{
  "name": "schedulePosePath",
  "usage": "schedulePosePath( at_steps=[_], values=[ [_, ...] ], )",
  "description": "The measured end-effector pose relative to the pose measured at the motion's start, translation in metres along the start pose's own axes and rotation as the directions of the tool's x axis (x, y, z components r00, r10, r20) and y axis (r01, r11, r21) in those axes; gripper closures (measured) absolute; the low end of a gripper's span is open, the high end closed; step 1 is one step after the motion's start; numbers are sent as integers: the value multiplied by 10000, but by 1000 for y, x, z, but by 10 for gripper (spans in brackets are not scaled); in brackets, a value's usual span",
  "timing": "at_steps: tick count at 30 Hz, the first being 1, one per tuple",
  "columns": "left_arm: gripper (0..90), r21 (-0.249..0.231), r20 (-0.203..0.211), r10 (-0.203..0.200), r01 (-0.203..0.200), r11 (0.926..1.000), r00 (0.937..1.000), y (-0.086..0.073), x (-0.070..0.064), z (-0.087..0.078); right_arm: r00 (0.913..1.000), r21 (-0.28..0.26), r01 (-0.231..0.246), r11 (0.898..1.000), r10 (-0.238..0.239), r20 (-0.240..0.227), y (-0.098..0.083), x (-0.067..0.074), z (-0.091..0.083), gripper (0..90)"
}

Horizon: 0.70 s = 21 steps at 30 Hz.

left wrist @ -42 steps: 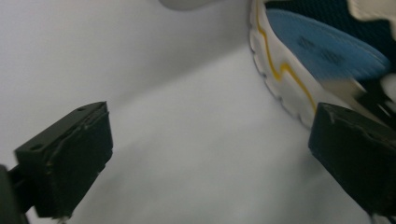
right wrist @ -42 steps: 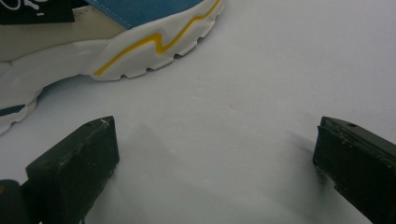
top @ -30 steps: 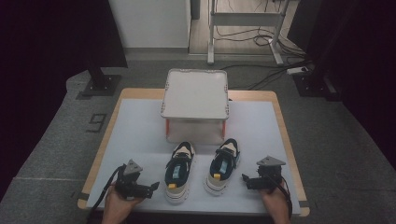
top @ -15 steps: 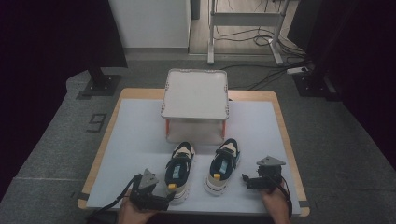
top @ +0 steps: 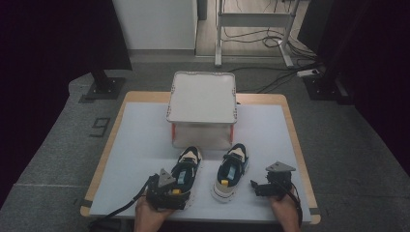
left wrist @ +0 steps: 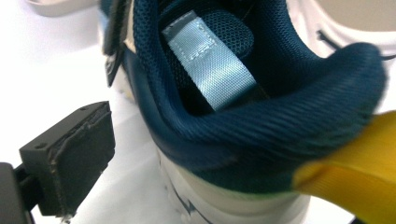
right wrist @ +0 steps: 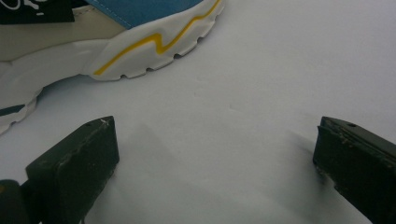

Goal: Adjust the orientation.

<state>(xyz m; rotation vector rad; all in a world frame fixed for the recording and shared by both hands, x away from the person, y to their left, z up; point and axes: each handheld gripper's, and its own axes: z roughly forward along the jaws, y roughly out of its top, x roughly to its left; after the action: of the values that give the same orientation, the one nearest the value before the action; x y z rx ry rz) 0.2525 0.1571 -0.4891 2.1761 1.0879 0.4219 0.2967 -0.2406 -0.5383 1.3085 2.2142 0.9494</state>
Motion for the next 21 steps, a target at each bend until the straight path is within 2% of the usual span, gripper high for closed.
schedulePosePath(
  at_steps=[2, 5, 6, 7, 12, 17, 21],
  values=[
    [33, 25, -285, 108, -108, 9999, 9995, 0, 4, -3, 10000, 2, 1, 10000, -1, 0, 0, 0, 0, 0],
    [112, 1, -334, 178, -178, 9998, 9993, 1, 8, -4, 10000, -14, -7, 10000, 7, 8, 0, 0, 0, 0],
    [112, -46, -205, 176, -177, 9998, 9996, 1, 9, -3, 10000, -14, -7, 10000, 7, 8, 0, 0, 0, 0],
    [153, -58, -87, 51, -51, 10000, 9999, 3, 8, 1, 10000, 4, -3, 10000, 3, -4, 0, 0, 0, 0],
    [171, 9, 43, -270, 270, 9996, 9996, 5, 9, 8, 10000, 1, -1, 10000, 1, -3, 0, 0, 0, 0],
    [209, 198, 356, -154, 147, 9997, 9992, 8, 13, 6, 10000, 4, -3, 10000, 3, -2, 0, 0, 0, 0],
    [224, 345, 393, -80, 66, 9994, 9992, 9, 14, 5, 10000, -10, -8, 10000, 8, 5, 0, 0, 0, 0]
  ],
)
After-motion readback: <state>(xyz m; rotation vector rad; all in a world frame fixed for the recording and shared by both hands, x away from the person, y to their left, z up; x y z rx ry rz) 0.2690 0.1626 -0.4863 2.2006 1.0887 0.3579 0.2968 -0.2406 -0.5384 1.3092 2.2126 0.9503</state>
